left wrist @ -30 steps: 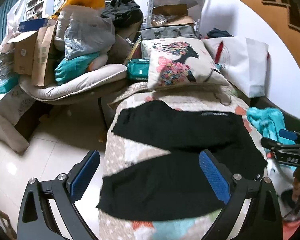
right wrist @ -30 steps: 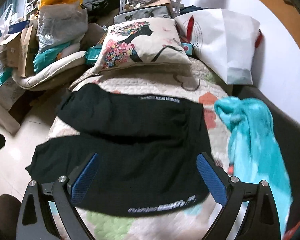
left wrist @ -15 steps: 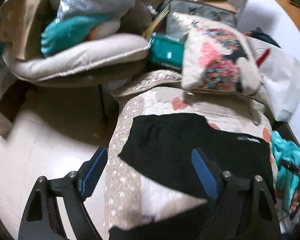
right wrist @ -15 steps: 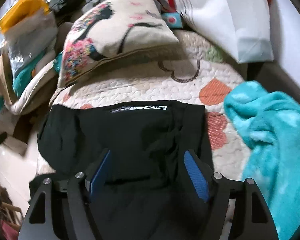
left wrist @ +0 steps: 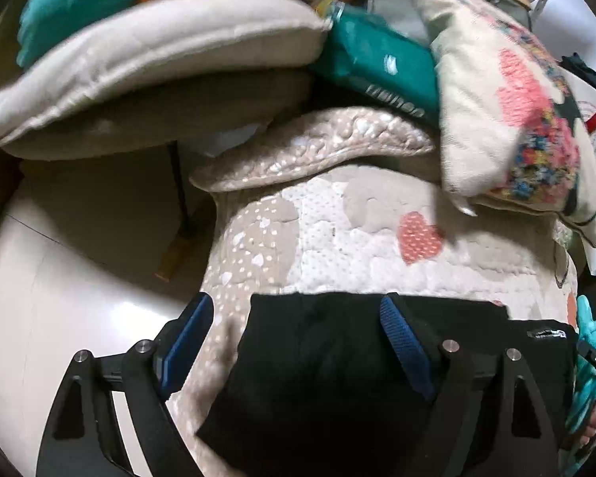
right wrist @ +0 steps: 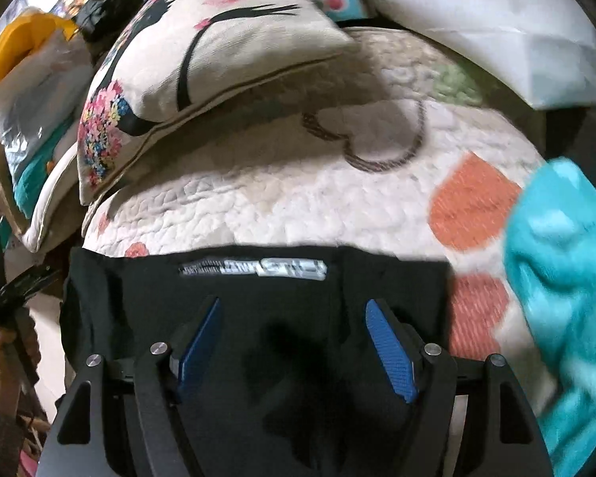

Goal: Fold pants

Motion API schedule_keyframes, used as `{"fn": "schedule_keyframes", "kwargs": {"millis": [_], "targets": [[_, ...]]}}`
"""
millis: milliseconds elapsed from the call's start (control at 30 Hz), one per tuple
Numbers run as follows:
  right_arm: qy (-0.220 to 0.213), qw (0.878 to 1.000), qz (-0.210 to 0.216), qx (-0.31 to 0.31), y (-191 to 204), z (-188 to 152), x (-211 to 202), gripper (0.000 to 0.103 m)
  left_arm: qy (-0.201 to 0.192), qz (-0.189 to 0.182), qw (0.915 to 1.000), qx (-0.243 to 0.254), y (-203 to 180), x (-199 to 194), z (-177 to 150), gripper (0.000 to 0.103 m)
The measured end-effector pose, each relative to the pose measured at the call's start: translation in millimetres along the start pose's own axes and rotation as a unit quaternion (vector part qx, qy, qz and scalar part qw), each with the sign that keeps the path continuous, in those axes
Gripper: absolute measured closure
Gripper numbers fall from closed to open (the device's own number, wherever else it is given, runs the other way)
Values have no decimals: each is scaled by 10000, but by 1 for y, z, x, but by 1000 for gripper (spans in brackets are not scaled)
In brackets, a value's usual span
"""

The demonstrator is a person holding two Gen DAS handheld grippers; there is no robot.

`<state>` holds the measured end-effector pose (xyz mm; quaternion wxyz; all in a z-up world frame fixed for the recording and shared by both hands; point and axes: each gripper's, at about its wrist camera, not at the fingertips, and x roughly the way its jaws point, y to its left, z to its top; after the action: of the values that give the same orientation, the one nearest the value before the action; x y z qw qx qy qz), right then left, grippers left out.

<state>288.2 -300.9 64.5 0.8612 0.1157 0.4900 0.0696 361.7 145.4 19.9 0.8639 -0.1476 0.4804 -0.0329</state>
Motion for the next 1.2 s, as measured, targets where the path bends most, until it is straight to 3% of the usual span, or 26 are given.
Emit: {"fn": "schedule_keyframes", "kwargs": {"millis": [100, 267, 333, 367, 400, 433, 467, 500, 533, 600, 667, 967, 1200], "targets": [[35, 9991, 43, -415, 19, 13, 16, 24, 246, 11, 9992, 311, -7, 19, 0, 17], [288, 9936, 170, -1078, 52, 26, 51, 24, 296, -272, 9979, 502, -9, 24, -5, 16], [413, 9903, 99, -1322, 61, 27, 65, 24, 357, -359, 9970, 578, -10, 23, -7, 22], [515, 9883, 114, -1430, 66, 26, 74, 24, 338, -362, 9967, 649, -12, 21, -9, 33], [612, 9867, 139, -1501, 69, 24, 80, 24, 299, -356, 9962, 736, -13, 18, -11, 50], [675, 9849, 119, -1591, 72, 22, 84, 24, 281, -399, 9956, 800, -15, 15, -12, 59], [637, 9829, 37, -1726, 76, 19, 85, 31, 266, -376, 9953, 846, -16, 11, -12, 76], [636, 9814, 115, -1810, 80, 17, 83, 40, 270, -380, 9953, 855, -16, 8, -12, 85], [650, 9818, 206, -1771, 81, 16, 81, 61, 263, -400, 9953, 846, -15, 6, -12, 88], [651, 9842, 223, -1629, 77, 18, 76, 84, 173, -545, 9955, 761, -13, -6, -14, 90], [617, 9871, 372, -1429, 71, 21, 67, 89, 51, -575, 9953, 773, -16, -17, -16, 90], [193, 9914, 316, -1252, 84, 8, 10, 92, -526, -663, 9938, 716, -24, -86, -25, 90], [88, 9921, 327, -1204, 85, -32, -50, 92, -845, -761, 9889, 958, -24, -146, -68, 90]]}}
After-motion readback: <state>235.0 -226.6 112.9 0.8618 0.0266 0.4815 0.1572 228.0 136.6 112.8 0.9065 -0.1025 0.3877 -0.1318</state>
